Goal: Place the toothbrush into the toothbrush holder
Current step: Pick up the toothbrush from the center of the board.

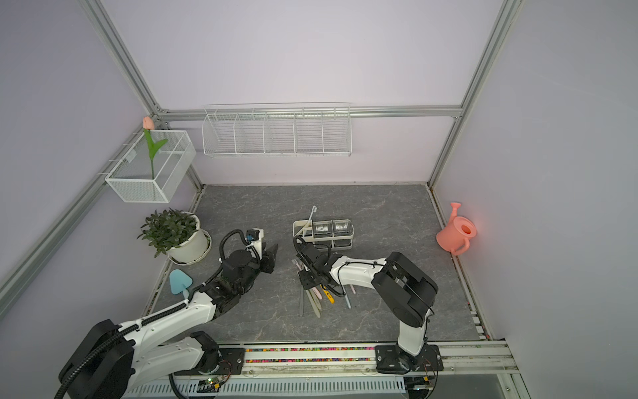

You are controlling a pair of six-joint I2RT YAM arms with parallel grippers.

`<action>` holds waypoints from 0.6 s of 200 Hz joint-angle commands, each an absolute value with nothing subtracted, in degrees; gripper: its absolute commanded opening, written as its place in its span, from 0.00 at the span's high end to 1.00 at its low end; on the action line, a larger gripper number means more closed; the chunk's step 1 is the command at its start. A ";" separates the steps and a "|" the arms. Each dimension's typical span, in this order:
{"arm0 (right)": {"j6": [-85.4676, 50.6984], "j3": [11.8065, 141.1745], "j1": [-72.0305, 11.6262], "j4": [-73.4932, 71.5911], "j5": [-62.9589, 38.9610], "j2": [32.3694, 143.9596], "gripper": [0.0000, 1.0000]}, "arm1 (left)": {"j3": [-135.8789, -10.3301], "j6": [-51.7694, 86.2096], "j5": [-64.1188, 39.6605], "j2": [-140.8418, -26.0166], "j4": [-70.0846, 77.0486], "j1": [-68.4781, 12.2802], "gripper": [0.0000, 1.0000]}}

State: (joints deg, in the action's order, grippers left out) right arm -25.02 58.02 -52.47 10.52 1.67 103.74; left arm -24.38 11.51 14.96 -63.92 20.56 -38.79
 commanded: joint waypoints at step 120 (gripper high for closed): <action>-25.09 54.50 -52.24 10.99 1.41 97.59 0.83 | -26.28 12.63 14.33 -64.86 19.95 -38.74 0.52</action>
State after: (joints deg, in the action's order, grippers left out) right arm -25.04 55.57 -52.47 10.02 1.65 99.90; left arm -24.58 11.57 14.94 -64.40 20.47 -38.79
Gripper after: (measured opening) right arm 0.169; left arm 0.480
